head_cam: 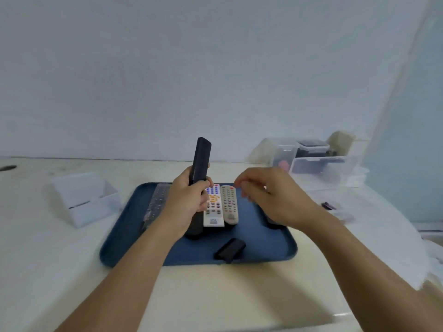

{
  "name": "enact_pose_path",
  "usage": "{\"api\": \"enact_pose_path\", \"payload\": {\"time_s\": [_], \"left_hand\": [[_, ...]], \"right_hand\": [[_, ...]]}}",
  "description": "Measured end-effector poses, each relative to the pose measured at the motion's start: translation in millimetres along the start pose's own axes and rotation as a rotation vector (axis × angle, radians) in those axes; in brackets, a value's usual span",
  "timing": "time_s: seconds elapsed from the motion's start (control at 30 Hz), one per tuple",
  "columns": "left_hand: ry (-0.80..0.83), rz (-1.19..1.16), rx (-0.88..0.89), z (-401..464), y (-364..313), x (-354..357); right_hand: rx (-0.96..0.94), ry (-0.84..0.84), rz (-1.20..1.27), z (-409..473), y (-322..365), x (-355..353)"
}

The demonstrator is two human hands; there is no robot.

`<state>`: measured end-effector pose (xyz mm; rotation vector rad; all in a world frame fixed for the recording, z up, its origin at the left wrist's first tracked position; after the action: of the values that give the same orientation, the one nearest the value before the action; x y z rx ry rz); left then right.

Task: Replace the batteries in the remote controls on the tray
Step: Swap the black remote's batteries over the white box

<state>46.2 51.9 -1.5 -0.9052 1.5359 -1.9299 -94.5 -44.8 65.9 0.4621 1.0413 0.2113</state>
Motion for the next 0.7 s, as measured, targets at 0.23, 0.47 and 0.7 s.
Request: {"api": "enact_pose_path", "payload": {"time_s": [0.23, 0.47, 0.7], "left_hand": [[-0.443, 0.405, 0.191, -35.1, -64.5, -164.7], [-0.873, 0.431, 0.25, -60.1, -72.1, -274.9], [-0.59, 0.232, -0.086, -16.1, 3.1, -285.8]], "right_hand": [[-0.222, 0.191, 0.076, 67.3, 99.5, 117.8], [-0.251, 0.336, -0.053, 128.1, 138.2, 201.3], [-0.237, 0.459, -0.098, 135.3, 138.4, 229.5]]}}
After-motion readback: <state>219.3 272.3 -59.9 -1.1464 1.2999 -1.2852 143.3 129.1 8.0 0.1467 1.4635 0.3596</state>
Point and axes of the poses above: each hand's wrist, its own z-axis towards the middle knuckle, its own x-axis out of the palm, y = z × x, the point moved 9 cm from there along z, towards the middle knuckle, and after that the axes turned 1 degree about -x, right-handed, at the moved point
